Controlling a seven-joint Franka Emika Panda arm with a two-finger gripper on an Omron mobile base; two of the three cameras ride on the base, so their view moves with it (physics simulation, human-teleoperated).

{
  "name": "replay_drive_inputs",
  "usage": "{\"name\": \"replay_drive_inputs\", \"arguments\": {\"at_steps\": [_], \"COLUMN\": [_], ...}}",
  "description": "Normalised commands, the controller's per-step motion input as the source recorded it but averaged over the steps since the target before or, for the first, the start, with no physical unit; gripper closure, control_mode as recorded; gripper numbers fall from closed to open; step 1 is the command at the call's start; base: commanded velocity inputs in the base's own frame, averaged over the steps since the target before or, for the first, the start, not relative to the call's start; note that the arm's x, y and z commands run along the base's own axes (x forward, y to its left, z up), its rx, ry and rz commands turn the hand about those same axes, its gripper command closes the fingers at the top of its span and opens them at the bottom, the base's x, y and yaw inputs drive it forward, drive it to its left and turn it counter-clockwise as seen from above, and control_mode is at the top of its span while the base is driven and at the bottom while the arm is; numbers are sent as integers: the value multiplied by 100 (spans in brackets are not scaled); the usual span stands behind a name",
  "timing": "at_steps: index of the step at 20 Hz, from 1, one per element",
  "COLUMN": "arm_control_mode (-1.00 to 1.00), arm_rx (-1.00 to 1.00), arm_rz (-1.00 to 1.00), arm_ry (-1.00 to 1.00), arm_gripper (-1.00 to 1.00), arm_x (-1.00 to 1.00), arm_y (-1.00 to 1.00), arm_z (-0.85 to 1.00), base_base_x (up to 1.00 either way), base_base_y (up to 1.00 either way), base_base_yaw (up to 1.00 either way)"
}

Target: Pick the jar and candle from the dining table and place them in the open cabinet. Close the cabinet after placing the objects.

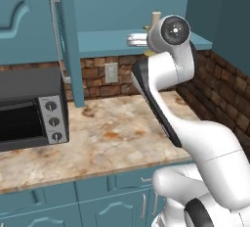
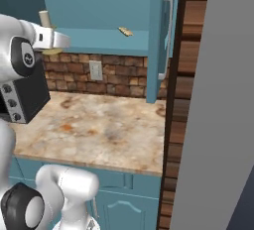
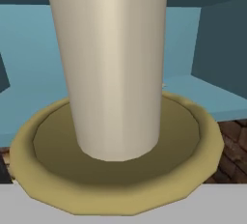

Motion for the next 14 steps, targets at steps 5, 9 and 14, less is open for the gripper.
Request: {"name": "replay_drive_inputs", "arguments": {"at_steps": [5, 9, 14], "arm_control_mode": [-100, -100, -100], "arm_rx": [1, 4, 2], "arm_rz": [0, 3, 2], "arm_ry": [-4, 0, 0], "arm_gripper": [100, 100, 100], "arm_x": [71, 63, 60], "arm_y": [5, 0, 0], "arm_z": [-8, 0, 0], "base_base_x": [0, 0, 0], "base_base_y": [0, 0, 0], "base_base_yaw": [0, 0, 0]}}
